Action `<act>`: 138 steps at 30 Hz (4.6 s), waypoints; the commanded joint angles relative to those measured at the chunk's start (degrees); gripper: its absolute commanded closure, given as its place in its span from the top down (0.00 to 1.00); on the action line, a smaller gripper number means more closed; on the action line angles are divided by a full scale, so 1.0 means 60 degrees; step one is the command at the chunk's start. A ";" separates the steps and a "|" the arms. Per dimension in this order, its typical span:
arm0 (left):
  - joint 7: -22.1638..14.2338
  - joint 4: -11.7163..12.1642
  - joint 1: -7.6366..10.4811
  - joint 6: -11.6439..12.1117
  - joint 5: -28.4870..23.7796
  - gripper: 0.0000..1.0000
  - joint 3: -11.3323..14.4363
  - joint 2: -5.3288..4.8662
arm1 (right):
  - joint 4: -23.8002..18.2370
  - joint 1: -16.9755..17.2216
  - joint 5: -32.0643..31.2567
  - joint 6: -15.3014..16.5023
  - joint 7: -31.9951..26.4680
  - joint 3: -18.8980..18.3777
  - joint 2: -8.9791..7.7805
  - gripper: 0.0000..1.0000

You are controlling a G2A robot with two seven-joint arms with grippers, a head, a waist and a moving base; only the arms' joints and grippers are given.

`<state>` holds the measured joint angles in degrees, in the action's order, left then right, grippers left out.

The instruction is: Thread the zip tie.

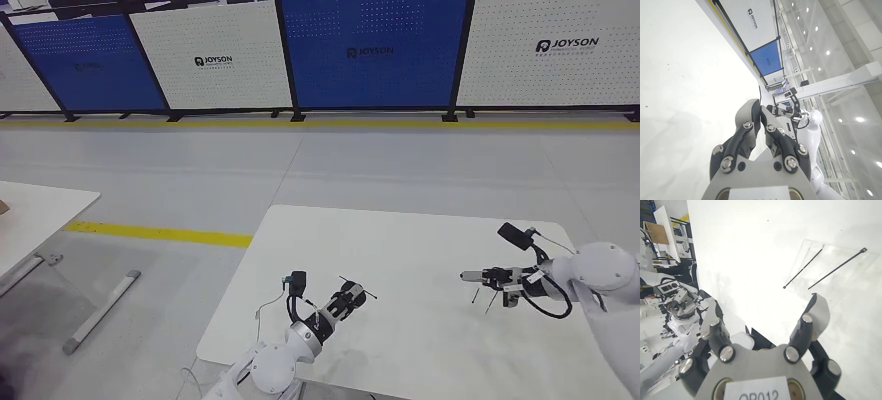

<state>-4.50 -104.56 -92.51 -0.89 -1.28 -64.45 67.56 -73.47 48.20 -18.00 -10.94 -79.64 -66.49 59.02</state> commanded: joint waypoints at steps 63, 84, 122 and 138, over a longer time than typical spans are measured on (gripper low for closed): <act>0.0000 0.0000 0.0000 0.0000 0.0000 0.00 0.0000 0.0000 | 0.2588 -0.1825 -0.0245 0.0932 0.0750 0.2445 0.0475 1.00; 0.0000 0.0000 0.0000 0.0000 0.0000 0.00 0.0000 0.0000 | 0.1342 -0.1257 -0.0852 -0.0864 0.0964 0.1859 0.0203 0.87; 0.0000 0.0000 0.0000 0.0000 0.0000 0.00 0.0000 0.0000 | 0.5648 -0.3430 -0.1857 -0.1424 0.0077 0.3354 0.1785 0.46; 0.0000 0.0000 0.0000 0.0000 0.0000 0.00 0.0000 0.0000 | 0.7079 -0.3966 -0.2548 -0.1424 0.0002 0.3391 0.2483 0.40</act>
<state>-4.50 -104.56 -92.51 -0.89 -1.28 -64.45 67.56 -31.68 24.67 -32.96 -19.48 -79.65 -46.17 73.68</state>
